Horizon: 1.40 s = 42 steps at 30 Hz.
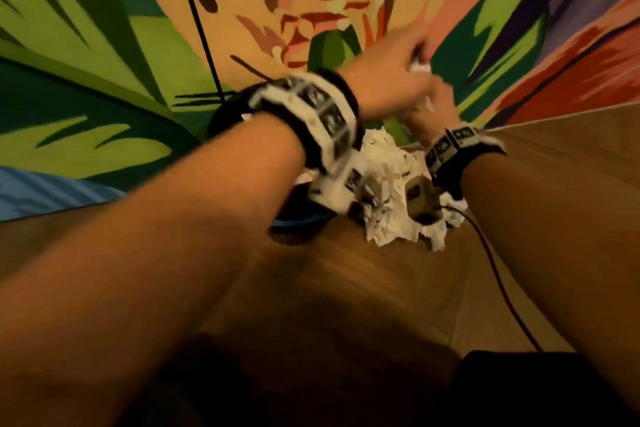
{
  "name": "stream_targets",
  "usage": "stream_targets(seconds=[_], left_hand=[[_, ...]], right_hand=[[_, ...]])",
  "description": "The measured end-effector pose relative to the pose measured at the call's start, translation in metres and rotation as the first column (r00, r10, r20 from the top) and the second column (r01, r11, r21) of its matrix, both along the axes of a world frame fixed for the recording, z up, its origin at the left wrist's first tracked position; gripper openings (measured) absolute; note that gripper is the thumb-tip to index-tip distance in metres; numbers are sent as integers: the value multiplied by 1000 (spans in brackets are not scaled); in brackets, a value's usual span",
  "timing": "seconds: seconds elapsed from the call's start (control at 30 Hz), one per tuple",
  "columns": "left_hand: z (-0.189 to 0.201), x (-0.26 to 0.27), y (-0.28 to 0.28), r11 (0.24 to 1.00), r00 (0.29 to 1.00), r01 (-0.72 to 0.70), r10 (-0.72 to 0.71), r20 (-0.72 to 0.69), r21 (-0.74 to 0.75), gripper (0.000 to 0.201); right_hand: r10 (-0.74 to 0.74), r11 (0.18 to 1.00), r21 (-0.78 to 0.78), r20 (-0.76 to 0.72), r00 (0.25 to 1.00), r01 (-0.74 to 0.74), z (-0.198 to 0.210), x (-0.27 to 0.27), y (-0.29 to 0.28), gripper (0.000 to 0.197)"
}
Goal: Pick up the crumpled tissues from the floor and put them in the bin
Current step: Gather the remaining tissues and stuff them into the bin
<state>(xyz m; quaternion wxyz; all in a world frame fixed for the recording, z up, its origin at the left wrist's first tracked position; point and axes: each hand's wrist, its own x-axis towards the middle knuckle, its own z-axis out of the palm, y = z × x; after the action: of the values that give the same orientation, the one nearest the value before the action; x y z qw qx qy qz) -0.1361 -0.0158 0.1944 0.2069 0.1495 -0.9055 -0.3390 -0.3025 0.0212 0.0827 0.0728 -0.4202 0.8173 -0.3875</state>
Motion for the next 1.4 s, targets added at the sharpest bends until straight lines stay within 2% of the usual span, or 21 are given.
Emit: stream_targets(seconds=[0.07, 0.13, 0.2, 0.27, 0.37, 0.43, 0.5, 0.57, 0.67, 0.77, 0.83, 0.9, 0.97, 1.07, 1.17, 1.23, 1.3, 1.4], left_hand=[[20, 18, -31, 990, 993, -49, 62, 101, -135, 11], [18, 41, -65, 962, 955, -82, 151, 256, -262, 14], [0, 63, -92, 939, 874, -146, 270, 405, -312, 22], [-27, 78, -105, 934, 827, -231, 335, 451, -271, 33], [-59, 85, -107, 954, 805, -189, 286, 519, -232, 43], [-70, 84, -109, 959, 768, -129, 257, 587, -252, 47], [-72, 83, -115, 947, 709, -102, 284, 646, -305, 48], [-71, 83, -119, 930, 621, -51, 315, 718, -364, 50], [-74, 87, -123, 912, 571, -85, 374, 731, -401, 48], [-80, 88, -122, 876, 516, -131, 460, 723, -464, 41], [-80, 88, -123, 873, 523, -154, 470, 711, -463, 39], [-81, 88, -124, 914, 555, -148, 394, 733, -379, 40], [-82, 91, -124, 926, 551, -138, 367, 749, -352, 43], [-82, 95, -122, 924, 533, -163, 378, 757, -346, 45], [-81, 97, -121, 932, 559, -201, 362, 746, -301, 29], [-85, 98, -120, 947, 580, -225, 321, 749, -231, 35], [-87, 100, -118, 953, 580, -258, 286, 763, -161, 42], [-86, 102, -115, 958, 531, -227, 271, 803, -174, 51]], right_hand=[[205, 978, 72, -158, 966, -195, 32, 16, -21, 41], [328, 943, 150, -247, 912, -299, 51, 34, -35, 47], [388, 922, 109, -222, 894, -373, 55, 51, -43, 50], [390, 918, -3, -170, 905, -396, 47, 66, -47, 49], [366, 928, -20, -117, 923, -371, 29, 87, -50, 49], [434, 899, 106, -90, 896, -425, 20, 95, -53, 59], [519, 822, 310, -62, 852, -478, 12, 98, -52, 68], [570, 737, 497, -94, 816, -458, 4, 97, -51, 62], [606, 692, 594, -168, 778, -411, -6, 96, -47, 58], [589, 709, 610, -238, 772, -353, -8, 96, -47, 60], [566, 736, 598, -287, 773, -318, -8, 98, -48, 56], [547, 764, 581, -355, 758, -280, -8, 101, -49, 52], [536, 771, 583, -379, 754, -255, -9, 102, -49, 49], [554, 723, 620, -256, 792, -305, -8, 102, -54, 49], [562, 701, 626, -189, 805, -342, -6, 103, -55, 49], [568, 696, 631, -190, 801, -344, -5, 103, -54, 54], [585, 669, 653, -168, 794, -355, -3, 103, -53, 68], [610, 632, 685, -152, 778, -363, 0, 105, -52, 78]])
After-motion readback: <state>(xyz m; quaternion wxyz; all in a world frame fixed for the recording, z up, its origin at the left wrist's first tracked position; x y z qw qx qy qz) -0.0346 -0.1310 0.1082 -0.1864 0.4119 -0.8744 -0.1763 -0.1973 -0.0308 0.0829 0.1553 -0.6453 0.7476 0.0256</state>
